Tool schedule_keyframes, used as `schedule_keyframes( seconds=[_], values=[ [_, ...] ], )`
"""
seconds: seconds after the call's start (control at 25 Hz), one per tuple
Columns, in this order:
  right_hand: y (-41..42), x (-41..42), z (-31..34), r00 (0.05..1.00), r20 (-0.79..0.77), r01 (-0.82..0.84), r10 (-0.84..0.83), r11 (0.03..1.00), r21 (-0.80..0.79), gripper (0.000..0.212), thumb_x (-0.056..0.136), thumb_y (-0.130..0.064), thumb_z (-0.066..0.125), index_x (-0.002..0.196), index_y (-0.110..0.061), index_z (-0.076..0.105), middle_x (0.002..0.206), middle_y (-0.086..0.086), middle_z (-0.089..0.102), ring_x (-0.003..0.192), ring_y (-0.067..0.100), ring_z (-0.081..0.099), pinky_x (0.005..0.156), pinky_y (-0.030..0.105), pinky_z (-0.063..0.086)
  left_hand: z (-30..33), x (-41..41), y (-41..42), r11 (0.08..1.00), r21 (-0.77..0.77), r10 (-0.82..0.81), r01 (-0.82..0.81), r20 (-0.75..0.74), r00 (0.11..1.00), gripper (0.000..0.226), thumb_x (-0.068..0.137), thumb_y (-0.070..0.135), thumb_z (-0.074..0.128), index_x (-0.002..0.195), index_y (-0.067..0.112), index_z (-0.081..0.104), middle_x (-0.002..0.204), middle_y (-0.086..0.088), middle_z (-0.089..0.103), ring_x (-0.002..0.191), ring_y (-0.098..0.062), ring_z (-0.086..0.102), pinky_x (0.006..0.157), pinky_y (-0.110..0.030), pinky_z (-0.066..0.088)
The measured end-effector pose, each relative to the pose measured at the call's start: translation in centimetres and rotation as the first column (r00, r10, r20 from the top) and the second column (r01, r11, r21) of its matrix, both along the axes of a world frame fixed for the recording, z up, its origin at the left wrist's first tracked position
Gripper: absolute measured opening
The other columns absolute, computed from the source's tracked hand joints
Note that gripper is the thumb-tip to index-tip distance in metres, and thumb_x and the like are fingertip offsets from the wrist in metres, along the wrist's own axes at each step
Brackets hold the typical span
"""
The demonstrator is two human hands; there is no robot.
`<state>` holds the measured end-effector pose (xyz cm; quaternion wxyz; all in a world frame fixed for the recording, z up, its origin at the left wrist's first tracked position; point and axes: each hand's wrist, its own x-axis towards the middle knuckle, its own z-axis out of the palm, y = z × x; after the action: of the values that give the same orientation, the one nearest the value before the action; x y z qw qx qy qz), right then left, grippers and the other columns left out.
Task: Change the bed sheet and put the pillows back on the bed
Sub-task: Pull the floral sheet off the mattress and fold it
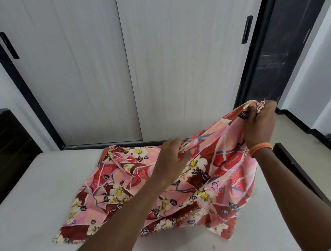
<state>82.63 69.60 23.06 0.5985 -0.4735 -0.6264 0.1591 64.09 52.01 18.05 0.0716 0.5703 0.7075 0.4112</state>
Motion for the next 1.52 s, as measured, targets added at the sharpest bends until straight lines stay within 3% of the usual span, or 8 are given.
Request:
schedule_keyframes(
  seconds=[0.12,0.28,0.44,0.68,0.8,0.96,1.12,1.52],
  values=[
    [-0.1,0.2,0.1,0.999,-0.04,-0.025,0.025,1.0,-0.012,0.034,0.1,-0.036,0.041,0.105,-0.002,0.041,0.082,0.005,0.051,0.067,0.021,0.045,0.054,0.026,0.021,-0.5,0.8,-0.4,0.989,0.138,-0.061,0.052,0.058,0.996,0.022,0.101,0.039,0.05,0.094,0.019,0.053,0.085,0.008,0.052,0.077,-0.007,0.051,0.06,-0.014,0.037],
    [-0.3,0.2,0.5,0.997,-0.065,-0.048,0.047,0.999,-0.012,0.034,0.1,-0.036,0.042,0.104,-0.002,0.041,0.08,0.004,0.051,0.061,0.01,0.043,0.054,0.026,0.022,-0.1,2.0,-0.5,0.977,0.212,-0.059,-0.001,0.278,0.959,0.007,0.098,0.025,0.061,0.094,0.019,0.061,0.089,0.003,0.066,0.083,-0.011,0.067,0.061,-0.025,0.056],
    [-0.5,0.0,0.6,0.994,-0.087,-0.074,0.072,0.997,-0.026,0.035,0.1,-0.039,0.041,0.105,-0.004,0.042,0.072,-0.011,0.045,0.062,0.0,0.044,0.055,0.025,0.023,0.4,1.7,-0.2,0.978,0.196,-0.027,-0.073,0.464,0.885,0.01,0.086,0.013,0.076,0.082,0.017,0.067,0.084,0.005,0.072,0.082,-0.005,0.07,0.064,-0.021,0.058],
    [-0.8,-0.4,1.5,0.989,-0.083,-0.12,0.119,0.993,-0.003,0.026,0.1,-0.037,0.042,0.097,-0.013,0.034,0.072,-0.013,0.043,0.063,-0.016,0.049,0.051,0.021,0.025,0.4,1.1,0.0,0.987,0.161,-0.078,-0.017,0.567,0.82,0.013,0.093,0.017,0.067,0.085,0.021,0.059,0.091,0.0,0.071,0.092,-0.013,0.072,0.064,-0.031,0.062],
    [-0.7,-0.5,1.5,0.99,-0.068,-0.126,0.126,0.992,0.006,0.024,0.101,-0.035,0.043,0.096,-0.013,0.034,0.072,-0.013,0.043,0.063,-0.017,0.049,0.049,0.01,0.029,0.2,0.8,0.1,0.988,0.151,-0.098,0.032,0.454,0.885,0.023,0.096,0.008,0.062,0.081,0.023,0.069,0.09,0.009,0.073,0.093,-0.005,0.07,0.067,-0.024,0.059],
    [-0.4,-0.7,1.2,0.988,-0.085,-0.132,0.132,0.991,-0.002,0.022,0.101,-0.032,0.044,0.096,-0.013,0.035,0.071,-0.013,0.043,0.061,-0.013,0.049,0.052,0.021,0.026,-0.3,1.2,0.2,0.982,0.158,-0.139,0.101,0.251,0.958,0.018,0.09,0.0,0.065,0.091,0.013,0.077,0.089,0.018,0.067,0.084,0.009,0.066,0.063,-0.014,0.056],
    [-0.3,-0.9,1.3,0.988,-0.082,-0.13,0.13,0.991,-0.002,0.022,0.101,-0.034,0.044,0.096,-0.014,0.035,0.072,-0.013,0.044,0.062,-0.013,0.049,0.051,0.018,0.029,-0.6,1.1,0.4,0.985,0.159,-0.111,0.068,0.279,0.954,0.006,0.088,0.011,0.072,0.093,0.012,0.075,0.089,0.012,0.071,0.08,0.012,0.066,0.061,-0.011,0.054],
    [-0.5,-1.4,1.8,0.987,-0.081,-0.136,0.139,0.99,0.037,0.022,0.101,-0.033,0.045,0.095,-0.013,0.037,0.071,-0.013,0.044,0.062,-0.013,0.049,0.052,0.005,0.034,-1.0,1.3,0.9,0.989,0.134,-0.062,0.055,0.051,0.997,0.016,0.092,0.006,0.064,0.104,0.007,0.075,0.098,0.002,0.056,0.099,-0.01,0.058,0.069,-0.008,0.052]
  ],
)
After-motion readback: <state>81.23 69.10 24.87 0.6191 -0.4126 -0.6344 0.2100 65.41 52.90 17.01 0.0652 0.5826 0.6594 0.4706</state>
